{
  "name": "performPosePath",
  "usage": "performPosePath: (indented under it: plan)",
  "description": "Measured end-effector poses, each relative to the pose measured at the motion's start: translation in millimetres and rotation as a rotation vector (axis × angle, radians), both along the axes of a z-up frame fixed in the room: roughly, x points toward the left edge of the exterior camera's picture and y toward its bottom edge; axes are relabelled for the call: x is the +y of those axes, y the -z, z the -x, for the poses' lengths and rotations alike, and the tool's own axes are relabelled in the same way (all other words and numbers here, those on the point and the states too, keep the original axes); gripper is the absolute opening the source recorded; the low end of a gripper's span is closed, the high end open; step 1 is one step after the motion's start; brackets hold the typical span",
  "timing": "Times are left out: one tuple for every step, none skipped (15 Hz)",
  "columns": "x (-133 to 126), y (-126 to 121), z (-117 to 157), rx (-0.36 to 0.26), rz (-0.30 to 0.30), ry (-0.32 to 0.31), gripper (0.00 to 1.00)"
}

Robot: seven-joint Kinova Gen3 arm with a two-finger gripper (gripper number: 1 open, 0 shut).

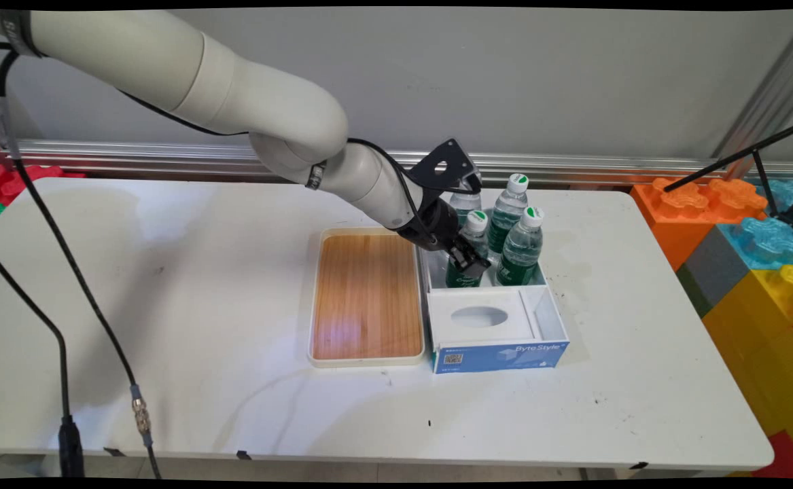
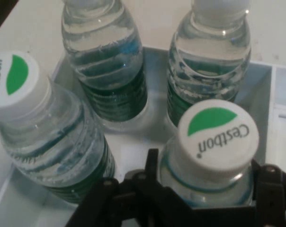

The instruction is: Place the picked object on the tray

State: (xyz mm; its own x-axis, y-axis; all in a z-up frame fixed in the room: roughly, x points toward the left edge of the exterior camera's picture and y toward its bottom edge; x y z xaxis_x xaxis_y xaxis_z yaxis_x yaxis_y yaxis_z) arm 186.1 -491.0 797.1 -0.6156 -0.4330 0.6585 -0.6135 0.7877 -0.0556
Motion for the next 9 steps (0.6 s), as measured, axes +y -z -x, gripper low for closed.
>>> performPosePath:
  plan:
    - [0.2,0.1,-0.1,-0.003,0.0,0.0,0.0]
    - [0.9,-0.4,-0.6,-0.009,0.0,0.0,0.0]
    - [1.5,-1.3,-0.8,-0.012,-0.002,-0.001,0.0]
    - [2.1,-3.6,-0.5,-0.016,-0.002,-0.001,0.0]
    - [3.2,-6.6,-0.8,-0.02,-0.004,-0.005,0.0]
    - [6.0,-13.6,0.4,-0.021,-0.008,-0.012,0.0]
    - [7.4,-21.4,0.8,-0.019,-0.007,-0.019,0.0]
    - [8.1,-27.3,2.2,-0.017,-0.007,-0.023,0.0]
    - [8.8,-35.5,6.4,-0.014,-0.004,-0.024,0.0]
